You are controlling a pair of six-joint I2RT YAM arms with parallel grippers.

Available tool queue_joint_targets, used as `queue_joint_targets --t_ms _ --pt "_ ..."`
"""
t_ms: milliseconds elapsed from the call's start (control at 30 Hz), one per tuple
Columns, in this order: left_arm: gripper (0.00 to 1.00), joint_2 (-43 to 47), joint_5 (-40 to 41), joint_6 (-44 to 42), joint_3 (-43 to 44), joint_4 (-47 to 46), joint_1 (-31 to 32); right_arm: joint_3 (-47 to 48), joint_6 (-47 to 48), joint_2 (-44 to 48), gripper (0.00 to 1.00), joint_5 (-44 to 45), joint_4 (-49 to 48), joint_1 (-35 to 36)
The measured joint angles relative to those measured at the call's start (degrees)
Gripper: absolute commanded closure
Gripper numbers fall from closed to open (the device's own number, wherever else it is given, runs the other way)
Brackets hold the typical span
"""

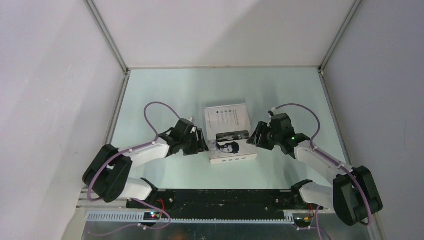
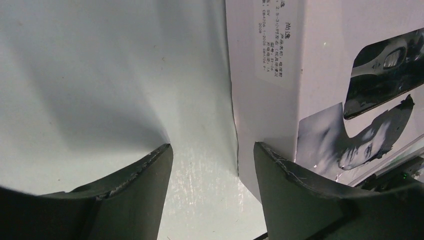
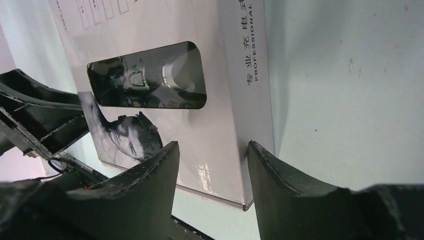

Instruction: Sort the hair-cutting tools

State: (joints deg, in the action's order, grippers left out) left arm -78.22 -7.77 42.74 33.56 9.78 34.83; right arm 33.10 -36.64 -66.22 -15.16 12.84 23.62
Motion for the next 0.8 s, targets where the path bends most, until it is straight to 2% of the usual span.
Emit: queue_joint_targets --t_ms 167,367,633,800 --pt "0.27 0.81 2.27 0.83 0.07 0.2 0.52 -0.39 -0.5 1.29 0.43 1.22 0.02 -0.22" --pt "0.26 9.2 8.59 0.76 -0.26 5.01 0.98 -0.46 -0.5 7.87 0.42 1.79 1.49 -2.08" --pt "0.11 22.49 17.81 0.2 -0.24 13.55 1.03 -0.46 1.64 14.45 0.38 5.35 6.82 -2.62" --pt "0.03 30.82 23.61 -0.92 0.0 19.56 -0.72 -0.46 3.13 20.76 0.31 8.57 9.97 -3.89"
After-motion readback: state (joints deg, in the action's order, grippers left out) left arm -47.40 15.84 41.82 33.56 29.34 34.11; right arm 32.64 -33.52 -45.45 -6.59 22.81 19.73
